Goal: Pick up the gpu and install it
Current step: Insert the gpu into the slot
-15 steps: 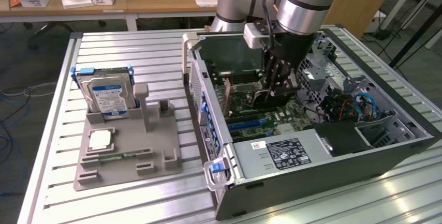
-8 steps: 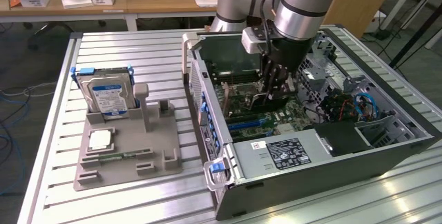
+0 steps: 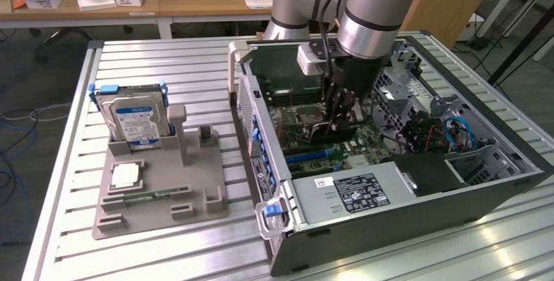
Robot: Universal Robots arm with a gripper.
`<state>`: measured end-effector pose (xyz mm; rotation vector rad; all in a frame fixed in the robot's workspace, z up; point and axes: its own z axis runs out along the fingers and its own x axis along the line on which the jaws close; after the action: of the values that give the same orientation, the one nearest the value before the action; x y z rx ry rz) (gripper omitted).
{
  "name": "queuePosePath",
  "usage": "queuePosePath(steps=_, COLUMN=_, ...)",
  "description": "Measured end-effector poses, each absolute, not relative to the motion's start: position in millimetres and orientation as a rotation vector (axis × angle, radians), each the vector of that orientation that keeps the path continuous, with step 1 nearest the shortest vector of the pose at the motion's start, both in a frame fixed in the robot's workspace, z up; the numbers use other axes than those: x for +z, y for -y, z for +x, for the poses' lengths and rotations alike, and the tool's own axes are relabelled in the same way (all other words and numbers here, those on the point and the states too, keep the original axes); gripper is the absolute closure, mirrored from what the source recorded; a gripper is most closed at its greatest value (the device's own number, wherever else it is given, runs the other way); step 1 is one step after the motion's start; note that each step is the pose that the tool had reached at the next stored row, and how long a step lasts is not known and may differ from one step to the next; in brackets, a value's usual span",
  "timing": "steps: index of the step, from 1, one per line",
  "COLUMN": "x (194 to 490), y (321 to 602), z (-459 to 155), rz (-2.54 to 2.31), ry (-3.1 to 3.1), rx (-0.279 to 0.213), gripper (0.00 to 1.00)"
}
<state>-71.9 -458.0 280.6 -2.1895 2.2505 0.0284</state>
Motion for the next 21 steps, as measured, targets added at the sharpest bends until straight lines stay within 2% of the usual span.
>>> queuePosePath(steps=17, x=277.3, y=458.0, z=-72.7, rz=-2.190, ry=-2.251, rx=0.028, gripper=0.74)
queuePosePath(steps=21, x=267.5, y=458.0, z=-76.2, rz=-2.190, ry=-2.251, rx=0.028, gripper=0.74)
